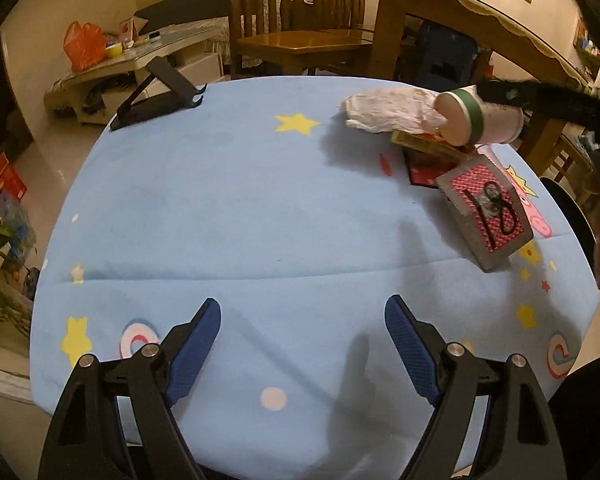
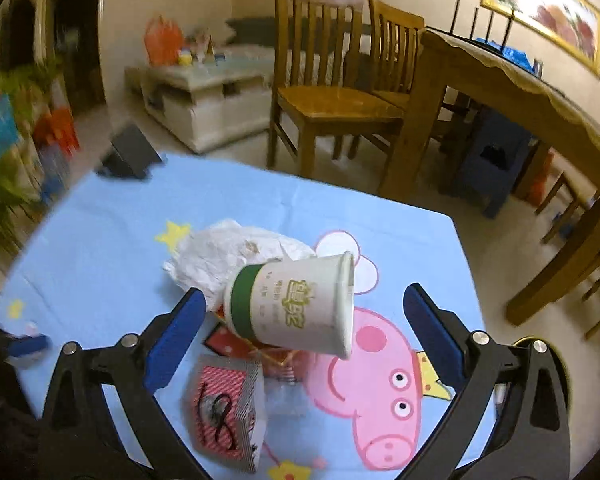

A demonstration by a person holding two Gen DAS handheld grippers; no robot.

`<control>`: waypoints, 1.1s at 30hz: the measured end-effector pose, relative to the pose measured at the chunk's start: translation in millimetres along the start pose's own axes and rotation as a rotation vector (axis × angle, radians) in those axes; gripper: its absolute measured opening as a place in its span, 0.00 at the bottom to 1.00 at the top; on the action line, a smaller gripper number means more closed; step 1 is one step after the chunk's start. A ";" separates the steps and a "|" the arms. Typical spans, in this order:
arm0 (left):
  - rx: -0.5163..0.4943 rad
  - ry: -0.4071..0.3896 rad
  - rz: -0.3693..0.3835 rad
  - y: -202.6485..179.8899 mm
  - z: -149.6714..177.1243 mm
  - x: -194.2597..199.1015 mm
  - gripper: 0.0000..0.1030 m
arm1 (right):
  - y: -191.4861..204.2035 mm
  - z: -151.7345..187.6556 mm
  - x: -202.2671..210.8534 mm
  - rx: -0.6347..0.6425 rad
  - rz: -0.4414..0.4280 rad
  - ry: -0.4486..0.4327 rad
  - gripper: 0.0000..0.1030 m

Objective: Collect trash
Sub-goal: 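Grasp the white paper cup with the right gripper, then grasp the plastic bag with the left gripper while the right holds the cup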

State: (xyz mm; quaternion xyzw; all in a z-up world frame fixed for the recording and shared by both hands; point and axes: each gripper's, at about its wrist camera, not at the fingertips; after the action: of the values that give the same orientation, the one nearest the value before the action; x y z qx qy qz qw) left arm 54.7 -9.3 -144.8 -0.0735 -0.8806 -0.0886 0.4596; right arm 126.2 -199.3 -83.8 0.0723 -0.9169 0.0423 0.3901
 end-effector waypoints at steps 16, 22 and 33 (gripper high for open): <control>-0.006 0.013 0.033 -10.0 -23.9 -10.4 0.79 | -108.7 70.5 66.5 -0.340 -0.297 -0.061 0.66; 0.003 0.031 0.120 -37.9 -86.8 -26.2 0.79 | -185.7 121.6 80.3 -0.563 -0.367 -0.115 0.66; 0.037 0.129 0.128 -87.5 -162.8 -81.9 0.54 | -215.4 137.7 78.0 -0.618 -0.406 -0.169 0.66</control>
State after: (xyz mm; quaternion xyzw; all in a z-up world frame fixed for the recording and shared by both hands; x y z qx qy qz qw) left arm 212.3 -134.8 -128.4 -0.1154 -0.8441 -0.0473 0.5214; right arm 10.8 -437.9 -118.3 0.1346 -0.8824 -0.3206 0.3171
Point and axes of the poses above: each gripper's, at about its wrist camera, not at the fingertips, and x roughly against the way its jaws point, y to its left, z to its underside, and after that the axes turned 10 degrees about -z, right-handed
